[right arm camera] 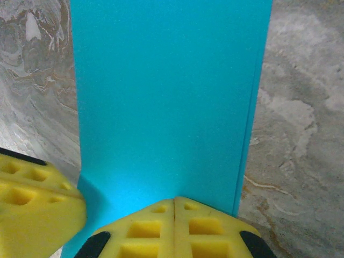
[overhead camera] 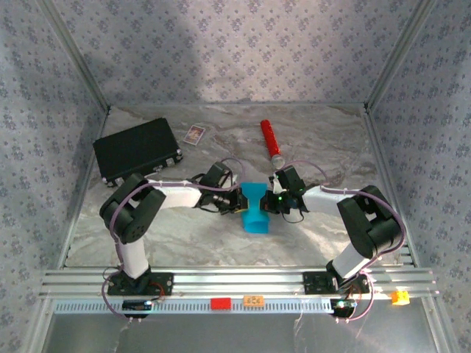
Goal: Fold a paper plane with a square sheet of paper (pick it up from the middle)
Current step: First fold in half a square sheet of paper at the center of the table.
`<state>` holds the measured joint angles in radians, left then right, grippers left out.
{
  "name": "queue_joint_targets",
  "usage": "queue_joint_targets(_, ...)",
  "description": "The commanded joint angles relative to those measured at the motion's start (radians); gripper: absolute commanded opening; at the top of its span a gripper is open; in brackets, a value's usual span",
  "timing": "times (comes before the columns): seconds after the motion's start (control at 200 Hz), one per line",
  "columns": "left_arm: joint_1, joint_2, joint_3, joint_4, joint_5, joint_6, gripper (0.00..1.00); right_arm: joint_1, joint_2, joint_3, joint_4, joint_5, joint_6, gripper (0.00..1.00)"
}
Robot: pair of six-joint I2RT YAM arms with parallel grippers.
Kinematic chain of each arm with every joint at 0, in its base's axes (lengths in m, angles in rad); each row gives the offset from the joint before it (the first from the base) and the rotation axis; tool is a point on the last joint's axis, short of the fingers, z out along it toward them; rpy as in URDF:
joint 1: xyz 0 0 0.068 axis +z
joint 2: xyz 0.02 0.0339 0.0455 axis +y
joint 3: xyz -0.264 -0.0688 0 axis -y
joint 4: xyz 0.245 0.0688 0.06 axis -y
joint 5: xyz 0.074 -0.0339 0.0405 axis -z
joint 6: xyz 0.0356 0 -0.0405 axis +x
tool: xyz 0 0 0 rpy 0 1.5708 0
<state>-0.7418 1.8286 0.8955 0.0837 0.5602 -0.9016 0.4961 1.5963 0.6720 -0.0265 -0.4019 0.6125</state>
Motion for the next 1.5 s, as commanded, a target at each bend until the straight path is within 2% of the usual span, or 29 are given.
queue_joint_targets(0.0, 0.003, 0.026, -0.038, -0.001, -0.019, 0.046, 0.06, 0.0, 0.013, -0.043, -0.125, 0.087, 0.008, 0.0)
queue_joint_targets(0.175, 0.002, 0.027, -0.079, -0.031, -0.061, 0.095, 0.06, 0.001, 0.012, -0.048, -0.124, 0.092, 0.008, 0.0)
queue_joint_targets(0.38, 0.002, -0.066, -0.037, -0.084, -0.067, 0.092, 0.07, -0.001, 0.007, -0.046, -0.126, 0.096, 0.008, 0.0)
queue_joint_targets(0.635, -0.004, -0.072, -0.087, 0.158, 0.073, -0.045, 0.06, -0.001, 0.006, -0.045, -0.13, 0.1, 0.008, 0.0)
queue_joint_targets(0.909, -0.011, -0.02, -0.122, 0.187, 0.101, -0.067, 0.0, -0.001, 0.008, -0.048, -0.124, 0.101, 0.008, 0.0)
queue_joint_targets(1.064, -0.011, -0.013, -0.147, 0.127, 0.076, -0.027, 0.0, -0.002, 0.007, -0.052, -0.125, 0.103, 0.007, 0.0)
queue_joint_targets(1.159, -0.01, -0.018, -0.146, 0.014, 0.021, 0.051, 0.0, -0.001, 0.006, -0.051, -0.125, 0.103, 0.008, 0.0)
queue_joint_targets(1.254, -0.026, -0.036, -0.15, -0.031, -0.044, 0.122, 0.0, 0.001, 0.006, -0.051, -0.123, 0.105, 0.008, 0.0)
queue_joint_targets(1.364, -0.029, -0.07, -0.143, -0.03, -0.047, 0.12, 0.0, 0.001, 0.003, -0.05, -0.122, 0.105, 0.008, 0.0)
queue_joint_targets(1.494, -0.031, -0.125, -0.124, 0.008, -0.034, 0.056, 0.0, 0.0, 0.001, -0.052, -0.121, 0.105, 0.007, 0.0)
